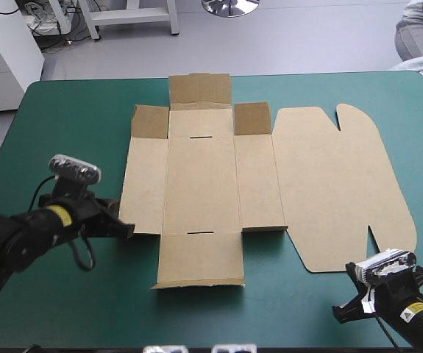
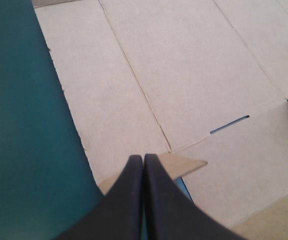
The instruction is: Fold the box
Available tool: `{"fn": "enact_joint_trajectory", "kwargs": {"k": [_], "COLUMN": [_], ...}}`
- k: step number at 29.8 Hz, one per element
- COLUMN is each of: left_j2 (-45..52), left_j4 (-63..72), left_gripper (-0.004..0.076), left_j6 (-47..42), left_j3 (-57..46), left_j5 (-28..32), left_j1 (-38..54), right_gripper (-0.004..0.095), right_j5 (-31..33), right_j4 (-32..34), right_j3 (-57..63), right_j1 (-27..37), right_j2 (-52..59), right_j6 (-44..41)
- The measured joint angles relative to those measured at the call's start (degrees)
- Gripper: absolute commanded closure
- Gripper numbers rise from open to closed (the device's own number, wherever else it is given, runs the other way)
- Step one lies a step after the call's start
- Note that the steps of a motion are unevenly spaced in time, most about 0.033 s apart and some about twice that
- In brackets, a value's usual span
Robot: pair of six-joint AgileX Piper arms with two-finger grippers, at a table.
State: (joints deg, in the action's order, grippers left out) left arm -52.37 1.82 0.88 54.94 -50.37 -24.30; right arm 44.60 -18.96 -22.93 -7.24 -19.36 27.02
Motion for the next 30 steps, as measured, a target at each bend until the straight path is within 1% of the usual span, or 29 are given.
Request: {"fn": "enact_joint_trajectory", "kwargs": {"k": [6,9,12,15,18,23,26,28,30], "left_j2": [-17.2,-23.5,-28.1,-30.2,-30.7,-30.9,-30.9,-31.1,-31.6], "left_j4": [3.0,8.9,17.7,27.7,32.9,33.2,32.9,32.9,33.0], "left_gripper": [0.0727,0.0727,0.0727,0.0727,0.0727,0.0727,0.072,0.0676,0.0599], "left_j6": [6.1,11.5,17.9,24.9,28.5,29.9,30.0,30.2,30.2], "left_j3": [12.6,17.5,20.2,20.9,21.0,21.0,21.0,21.0,21.1], "left_j5": [-3.2,-5.6,-7.1,-9.3,-11.9,-17.0,-19.0,-19.5,-19.8], "left_j1": [0.3,2.6,7.4,14.3,21.6,32.5,38.8,42.0,44.9], "right_gripper": [0.0927,0.0927,0.0927,0.0927,0.0927,0.0927,0.0927,0.0927,0.0927], "right_j5": [0.0,-0.1,-0.1,-0.1,-0.1,-0.2,-0.2,-0.2,-0.2], "right_j4": [0.0,0.0,0.0,0.0,0.0,0.0,0.0,0.0,0.0], "right_j3": [0.0,0.0,0.0,0.0,0.0,0.0,0.0,0.0,0.0], "right_j1": [0.0,0.0,0.0,0.0,0.0,0.0,0.0,0.0,0.0], "right_j2": [0.0,0.0,0.0,0.0,0.0,0.0,0.0,0.0,0.0], "right_j6": [0.0,0.0,0.0,0.0,0.0,0.0,0.0,0.0,0.0]}}
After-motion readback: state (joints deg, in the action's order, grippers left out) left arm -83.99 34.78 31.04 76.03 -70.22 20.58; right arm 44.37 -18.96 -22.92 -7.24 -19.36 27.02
